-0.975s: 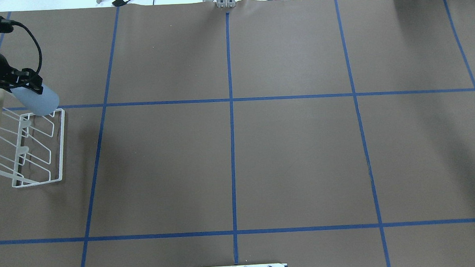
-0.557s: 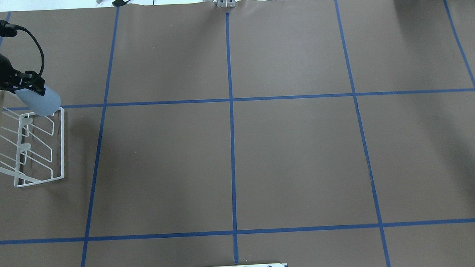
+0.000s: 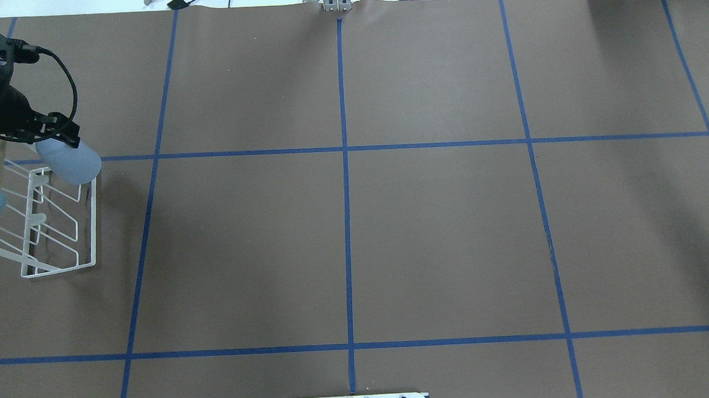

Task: Hang cup on cup holder
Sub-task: 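Lower the cup onto the rack's wooden rod and release with the left gripper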

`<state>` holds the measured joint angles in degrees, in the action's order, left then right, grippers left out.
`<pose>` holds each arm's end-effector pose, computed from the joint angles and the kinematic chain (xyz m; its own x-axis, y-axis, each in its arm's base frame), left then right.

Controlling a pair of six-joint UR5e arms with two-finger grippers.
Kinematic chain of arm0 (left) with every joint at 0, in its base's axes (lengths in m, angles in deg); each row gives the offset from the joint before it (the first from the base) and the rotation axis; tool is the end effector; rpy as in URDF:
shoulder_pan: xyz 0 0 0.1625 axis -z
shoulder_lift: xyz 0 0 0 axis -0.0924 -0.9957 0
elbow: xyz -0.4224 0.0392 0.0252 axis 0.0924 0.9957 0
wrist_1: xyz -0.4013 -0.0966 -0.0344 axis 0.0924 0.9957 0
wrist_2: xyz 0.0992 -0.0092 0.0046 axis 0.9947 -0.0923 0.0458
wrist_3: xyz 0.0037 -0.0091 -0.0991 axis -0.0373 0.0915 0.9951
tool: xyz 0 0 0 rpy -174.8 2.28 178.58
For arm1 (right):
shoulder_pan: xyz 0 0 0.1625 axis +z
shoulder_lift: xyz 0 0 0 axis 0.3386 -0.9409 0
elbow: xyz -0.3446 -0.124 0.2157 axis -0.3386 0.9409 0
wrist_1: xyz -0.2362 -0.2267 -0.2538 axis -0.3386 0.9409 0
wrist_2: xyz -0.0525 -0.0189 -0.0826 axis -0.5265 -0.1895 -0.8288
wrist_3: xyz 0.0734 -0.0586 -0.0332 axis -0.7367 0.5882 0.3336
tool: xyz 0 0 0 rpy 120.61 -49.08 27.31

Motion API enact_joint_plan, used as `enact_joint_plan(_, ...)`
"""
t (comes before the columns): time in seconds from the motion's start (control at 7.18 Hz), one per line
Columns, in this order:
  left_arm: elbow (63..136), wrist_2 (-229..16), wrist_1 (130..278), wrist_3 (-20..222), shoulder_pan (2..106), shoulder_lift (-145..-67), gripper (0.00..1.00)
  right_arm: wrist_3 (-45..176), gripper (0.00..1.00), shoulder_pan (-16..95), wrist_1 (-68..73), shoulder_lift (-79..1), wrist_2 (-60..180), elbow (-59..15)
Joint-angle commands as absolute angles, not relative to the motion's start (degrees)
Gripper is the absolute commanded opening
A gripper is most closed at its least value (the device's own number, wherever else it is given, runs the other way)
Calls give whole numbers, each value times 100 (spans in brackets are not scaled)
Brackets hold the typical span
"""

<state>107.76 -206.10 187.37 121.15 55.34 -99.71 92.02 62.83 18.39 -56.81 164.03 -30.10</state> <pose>0.2173 -0.5532 0.4457 0.7384 0.1168 -0.6641 0.0112 0.9826 0.1854 0.0062 -0.5190 0.5536 0.7379 -0.3861 0.5537 0.2619 0.9198 0.2922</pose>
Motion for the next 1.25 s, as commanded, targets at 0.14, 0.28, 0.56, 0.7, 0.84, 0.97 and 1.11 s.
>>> enact_joint_plan(0.14, 11003, -20669, 18664, 11813, 5866, -9987, 99, 9193, 100, 6283, 1847, -5678, 16403, -3000)
enact_joint_plan(0.28, 11065, -20670, 18290, 11366, 6156, -10039, 99, 9193, 100, 6283, 1847, -5687, 16395, -2982)
enact_joint_plan(0.56, 11346, -20714, 17542, 10181, 6771, -9961, 99, 9184, 100, 6283, 1855, -5731, 16403, -2921)
enact_joint_plan(0.7, 11286, -21079, 17513, 9514, 7200, -9761, 99, 9176, 100, 6291, 1855, -5766, 16412, -2912)
enact_joint_plan(0.84, 11102, -21370, 17521, 8733, 7709, -9515, 99, 9176, 100, 6352, 1873, -5784, 16438, -2912)
enact_joint_plan(0.97, 10892, -21530, 17513, 8090, 8097, -9338, 99, 9167, 100, 6536, 1917, -5827, 16482, -2903)
enact_joint_plan(1.11, 10724, -21688, 17539, 8022, 8414, -9171, 99, 9167, 100, 6755, 1926, -5915, 16569, -2912)
